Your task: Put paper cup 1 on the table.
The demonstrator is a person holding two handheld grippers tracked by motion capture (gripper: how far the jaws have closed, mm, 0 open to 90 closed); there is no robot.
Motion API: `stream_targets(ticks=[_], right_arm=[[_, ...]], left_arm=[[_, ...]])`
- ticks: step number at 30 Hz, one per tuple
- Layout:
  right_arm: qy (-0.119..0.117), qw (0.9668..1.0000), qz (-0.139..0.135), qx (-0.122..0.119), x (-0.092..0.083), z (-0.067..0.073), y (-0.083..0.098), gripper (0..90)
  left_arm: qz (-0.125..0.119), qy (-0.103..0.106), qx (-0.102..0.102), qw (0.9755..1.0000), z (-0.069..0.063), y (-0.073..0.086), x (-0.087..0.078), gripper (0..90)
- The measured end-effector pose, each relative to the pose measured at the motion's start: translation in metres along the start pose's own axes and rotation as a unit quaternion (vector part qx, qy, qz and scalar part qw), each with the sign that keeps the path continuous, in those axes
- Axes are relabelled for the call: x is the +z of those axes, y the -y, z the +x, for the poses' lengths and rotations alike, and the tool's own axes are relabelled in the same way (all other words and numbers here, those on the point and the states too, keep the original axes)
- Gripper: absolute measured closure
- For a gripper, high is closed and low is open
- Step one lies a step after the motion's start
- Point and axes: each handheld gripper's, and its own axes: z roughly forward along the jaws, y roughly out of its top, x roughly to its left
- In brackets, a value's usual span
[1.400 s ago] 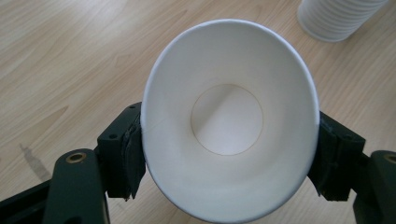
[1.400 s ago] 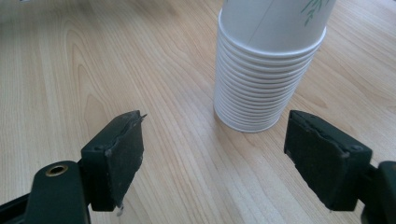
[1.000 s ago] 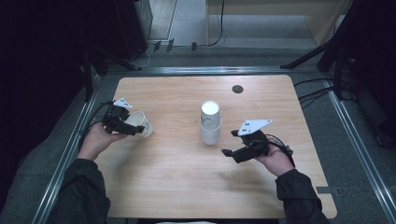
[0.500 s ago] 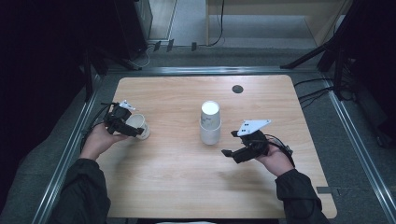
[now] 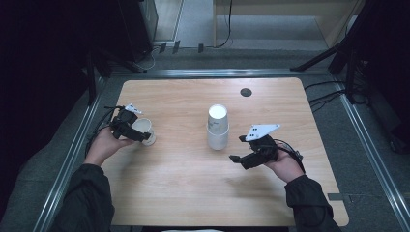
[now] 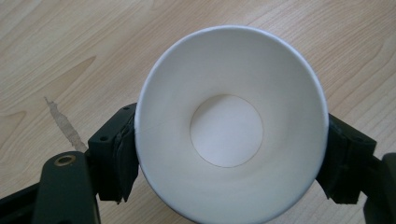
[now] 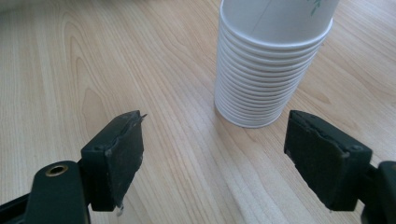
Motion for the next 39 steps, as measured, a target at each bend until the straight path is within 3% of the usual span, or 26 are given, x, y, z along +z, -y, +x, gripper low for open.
stream_targets(ticks=[15,25,29,34,39], right_arm=[[-0.001,1.0000,-0.002,0.000,-0.001,-0.001,0.000,19.8],[-0.013,0.9999,-0.009,-0.006,-0.002,-0.001,0.000,19.8],[-0.029,0.9992,-0.027,-0.009,-0.005,0.000,0.000,18.2],[-0.024,0.9989,-0.040,0.008,-0.007,-0.003,-0.002,15.6],[-0.016,0.9994,-0.027,0.017,-0.009,-0.006,-0.002,13.4]], left_arm=[[-0.002,0.021,-0.013,0.9997,0.001,0.000,0.001,14.9],[-0.038,0.046,-0.048,0.9971,0.011,0.003,-0.014,14.1],[-0.047,0.044,-0.051,0.9966,0.013,0.004,-0.021,14.1],[-0.060,0.047,-0.054,0.9956,0.014,0.004,-0.031,14.1],[-0.074,0.049,-0.059,0.9943,0.014,0.003,-0.039,14.3]])
